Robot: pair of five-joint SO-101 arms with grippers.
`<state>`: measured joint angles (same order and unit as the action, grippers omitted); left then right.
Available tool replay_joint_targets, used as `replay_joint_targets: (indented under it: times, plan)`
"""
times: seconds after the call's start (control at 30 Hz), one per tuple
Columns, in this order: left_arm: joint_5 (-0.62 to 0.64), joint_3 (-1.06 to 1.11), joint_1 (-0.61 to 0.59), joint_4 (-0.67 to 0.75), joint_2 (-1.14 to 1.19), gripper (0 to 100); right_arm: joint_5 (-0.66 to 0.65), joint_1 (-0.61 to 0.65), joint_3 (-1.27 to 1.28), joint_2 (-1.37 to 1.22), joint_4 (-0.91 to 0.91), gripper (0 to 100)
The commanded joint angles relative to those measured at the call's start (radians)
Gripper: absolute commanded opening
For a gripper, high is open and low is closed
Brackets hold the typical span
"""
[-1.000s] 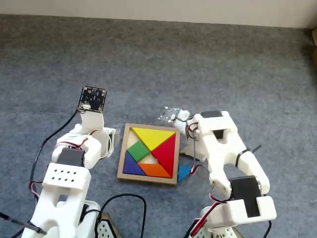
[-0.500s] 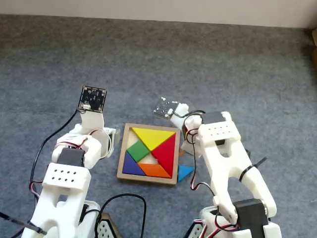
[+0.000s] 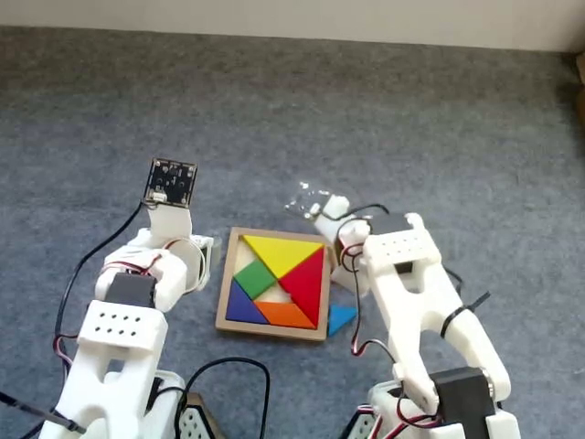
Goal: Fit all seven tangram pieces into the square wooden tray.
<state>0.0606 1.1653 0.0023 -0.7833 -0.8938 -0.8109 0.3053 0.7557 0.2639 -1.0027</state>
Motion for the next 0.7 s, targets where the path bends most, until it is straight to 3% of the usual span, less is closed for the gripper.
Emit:
replay_joint_targets:
  times: [0.0, 0.2, 0.3, 0.5, 0.67]
  plan:
    - [0.002, -0.007, -0.015, 0.021, -0.027, 20, 0.164, 0.002, -0.001, 0.061, 0.015, 33.6]
    - [0.002, -0.007, -0.015, 0.021, -0.025, 20, 0.393, -0.077, -0.002, 0.119, 0.039, 33.5]
    - [0.002, -0.007, -0.015, 0.021, -0.025, 20, 0.41, -0.114, 0.002, 0.097, 0.113, 30.9]
    - [0.002, -0.007, -0.015, 0.021, -0.024, 20, 0.41, -0.163, -0.001, -0.091, 0.209, 14.9]
    - [0.002, -0.007, -0.015, 0.021, -0.024, 20, 0.404, -0.125, 0.001, -0.174, 0.206, 11.7]
